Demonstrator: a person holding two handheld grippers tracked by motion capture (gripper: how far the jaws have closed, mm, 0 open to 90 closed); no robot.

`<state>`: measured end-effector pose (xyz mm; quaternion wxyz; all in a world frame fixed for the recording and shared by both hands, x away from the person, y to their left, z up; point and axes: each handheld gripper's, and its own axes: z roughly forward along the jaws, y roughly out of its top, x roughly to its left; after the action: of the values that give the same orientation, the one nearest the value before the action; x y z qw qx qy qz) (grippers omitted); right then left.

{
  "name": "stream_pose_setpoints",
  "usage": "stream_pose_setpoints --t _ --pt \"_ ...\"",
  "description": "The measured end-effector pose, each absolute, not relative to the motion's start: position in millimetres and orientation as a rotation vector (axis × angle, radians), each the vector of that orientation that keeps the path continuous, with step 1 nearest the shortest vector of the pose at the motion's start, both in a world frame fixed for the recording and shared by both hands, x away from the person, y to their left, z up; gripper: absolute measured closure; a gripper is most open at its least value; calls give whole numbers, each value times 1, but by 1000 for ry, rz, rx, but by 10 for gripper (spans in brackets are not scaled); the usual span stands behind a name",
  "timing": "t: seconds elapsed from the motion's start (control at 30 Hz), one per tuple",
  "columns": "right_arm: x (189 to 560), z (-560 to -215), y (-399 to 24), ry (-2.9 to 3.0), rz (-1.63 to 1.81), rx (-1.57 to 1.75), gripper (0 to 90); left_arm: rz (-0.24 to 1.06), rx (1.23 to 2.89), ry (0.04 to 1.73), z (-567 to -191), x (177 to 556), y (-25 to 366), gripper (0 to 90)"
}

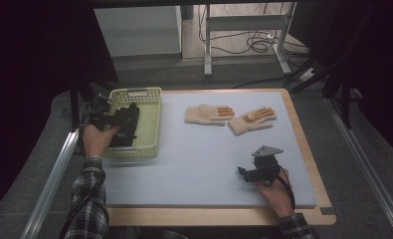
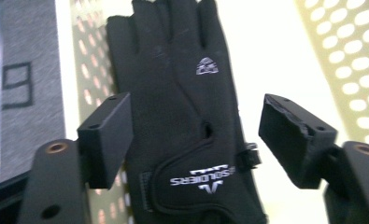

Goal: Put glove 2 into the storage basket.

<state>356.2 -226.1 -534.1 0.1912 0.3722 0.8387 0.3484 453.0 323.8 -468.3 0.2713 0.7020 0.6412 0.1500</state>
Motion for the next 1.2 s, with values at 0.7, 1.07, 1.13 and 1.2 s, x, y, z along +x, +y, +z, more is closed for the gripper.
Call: stream_pose_setpoints --t 0.7,1.07,1.13,1.2 --pt "356 -534 -226 2357 975 1047 130 462 2000 1226 -440 376 255 0" --pt "356 -534 -226 2357 974 1046 130 446 2075 988 -441 342 197 0" --pt "356 -534 -226 2357 974 1046 130 434 2090 943 -443 336 186 0" --pt "356 -534 -226 2356 974 1045 130 436 2124 886 -449 327 172 0"
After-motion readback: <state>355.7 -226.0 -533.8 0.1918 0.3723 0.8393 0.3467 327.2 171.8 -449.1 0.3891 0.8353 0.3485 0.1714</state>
